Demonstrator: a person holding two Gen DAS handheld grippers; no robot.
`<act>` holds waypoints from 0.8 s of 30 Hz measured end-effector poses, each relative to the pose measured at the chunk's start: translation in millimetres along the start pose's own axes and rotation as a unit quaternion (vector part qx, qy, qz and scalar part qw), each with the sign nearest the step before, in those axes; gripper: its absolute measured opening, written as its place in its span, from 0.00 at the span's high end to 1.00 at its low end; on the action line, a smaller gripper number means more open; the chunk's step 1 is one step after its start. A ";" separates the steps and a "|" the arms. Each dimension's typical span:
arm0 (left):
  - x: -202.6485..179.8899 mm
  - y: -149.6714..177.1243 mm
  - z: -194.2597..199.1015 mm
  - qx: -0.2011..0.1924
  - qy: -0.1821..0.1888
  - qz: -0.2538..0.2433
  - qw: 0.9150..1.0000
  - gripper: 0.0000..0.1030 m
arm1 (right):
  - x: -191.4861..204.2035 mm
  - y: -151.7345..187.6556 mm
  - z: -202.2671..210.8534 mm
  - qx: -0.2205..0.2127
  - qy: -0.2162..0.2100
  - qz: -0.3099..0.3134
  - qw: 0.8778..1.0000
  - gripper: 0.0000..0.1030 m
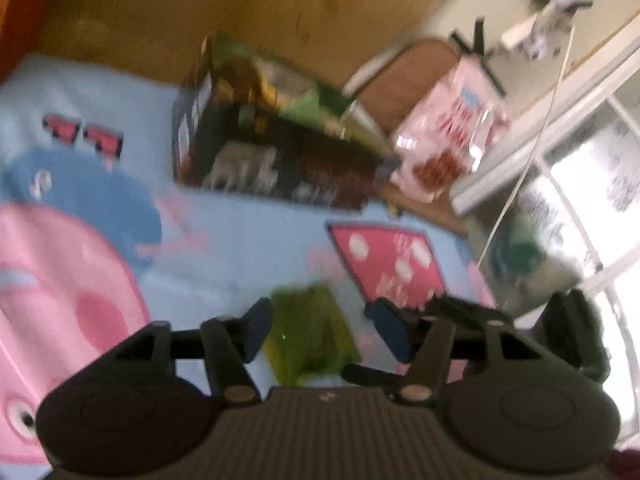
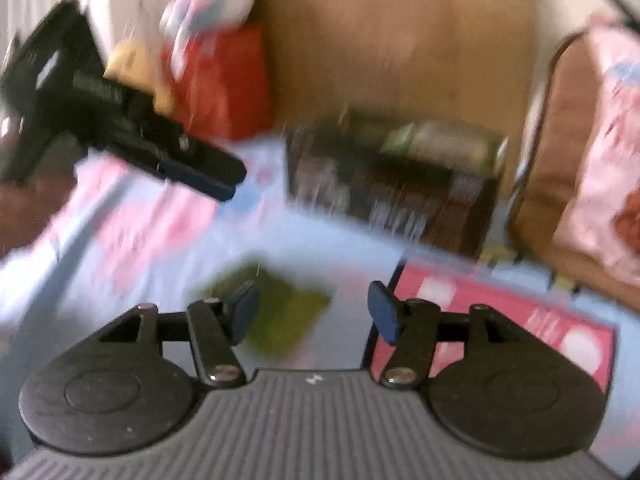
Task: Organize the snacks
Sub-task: 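Lift the dark green packet with the left tool into the box and release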
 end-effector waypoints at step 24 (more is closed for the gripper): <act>-69.9 -86.6 19.7 -0.124 0.001 -0.083 0.989 0.83 | 8.0 -77.8 18.9 -0.168 0.107 0.066 0.978 0.80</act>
Point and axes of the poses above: each gripper's, at about its wrist camera, not at the fingertips, and z roughly against the way its jaws point, x to its left, y to its underside, the point moved 8 cm from there along -z, roughly the way its jaws point, and after that the axes turned 2 degrees about -x, right-handed, at the moved point
